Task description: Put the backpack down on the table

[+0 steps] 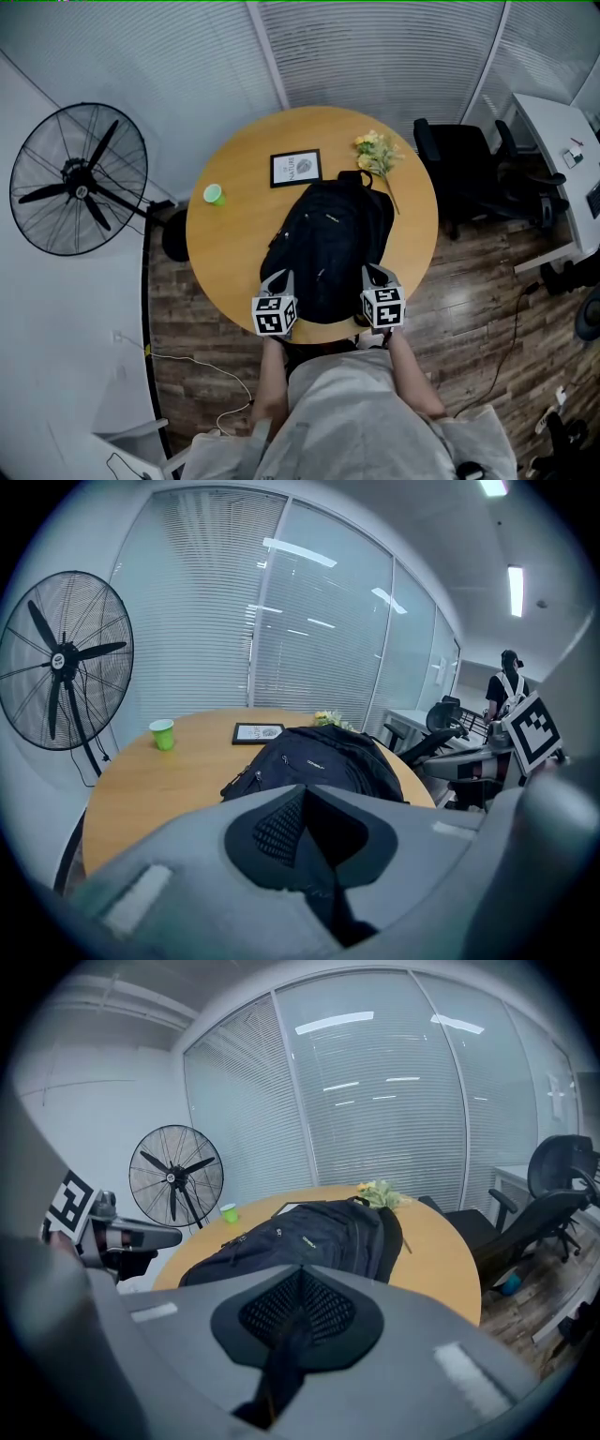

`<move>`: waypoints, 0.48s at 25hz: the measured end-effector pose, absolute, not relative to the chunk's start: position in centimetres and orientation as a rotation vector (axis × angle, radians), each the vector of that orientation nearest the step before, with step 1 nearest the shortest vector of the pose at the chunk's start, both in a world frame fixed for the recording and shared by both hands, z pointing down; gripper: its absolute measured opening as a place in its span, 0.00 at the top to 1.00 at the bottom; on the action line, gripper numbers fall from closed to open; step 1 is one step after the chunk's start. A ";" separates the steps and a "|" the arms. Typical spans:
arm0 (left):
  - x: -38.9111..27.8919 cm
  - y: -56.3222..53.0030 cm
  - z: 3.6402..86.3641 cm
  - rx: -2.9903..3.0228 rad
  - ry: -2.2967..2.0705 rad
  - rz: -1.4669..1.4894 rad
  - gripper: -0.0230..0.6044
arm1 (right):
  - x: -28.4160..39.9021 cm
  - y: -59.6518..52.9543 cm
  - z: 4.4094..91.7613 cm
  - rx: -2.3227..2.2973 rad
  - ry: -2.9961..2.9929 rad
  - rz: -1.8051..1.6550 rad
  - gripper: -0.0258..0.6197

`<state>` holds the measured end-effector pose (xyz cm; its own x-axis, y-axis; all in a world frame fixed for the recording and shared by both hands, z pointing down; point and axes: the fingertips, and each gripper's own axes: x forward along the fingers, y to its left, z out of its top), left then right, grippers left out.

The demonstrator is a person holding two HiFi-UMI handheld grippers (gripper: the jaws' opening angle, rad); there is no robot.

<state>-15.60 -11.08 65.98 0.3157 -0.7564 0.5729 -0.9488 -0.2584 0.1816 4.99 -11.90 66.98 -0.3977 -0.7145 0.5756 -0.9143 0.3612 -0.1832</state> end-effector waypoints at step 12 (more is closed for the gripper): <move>-15.4 -11.1 66.0 2.101 -1.493 0.522 0.95 | 4.9 -12.1 66.8 1.417 -2.243 0.682 0.96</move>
<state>-15.45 -11.09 65.97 0.3228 -0.7518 0.5750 -0.9463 -0.2683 0.1804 4.87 -12.08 66.85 -0.4064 -0.7157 0.5680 -0.9107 0.3674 -0.1888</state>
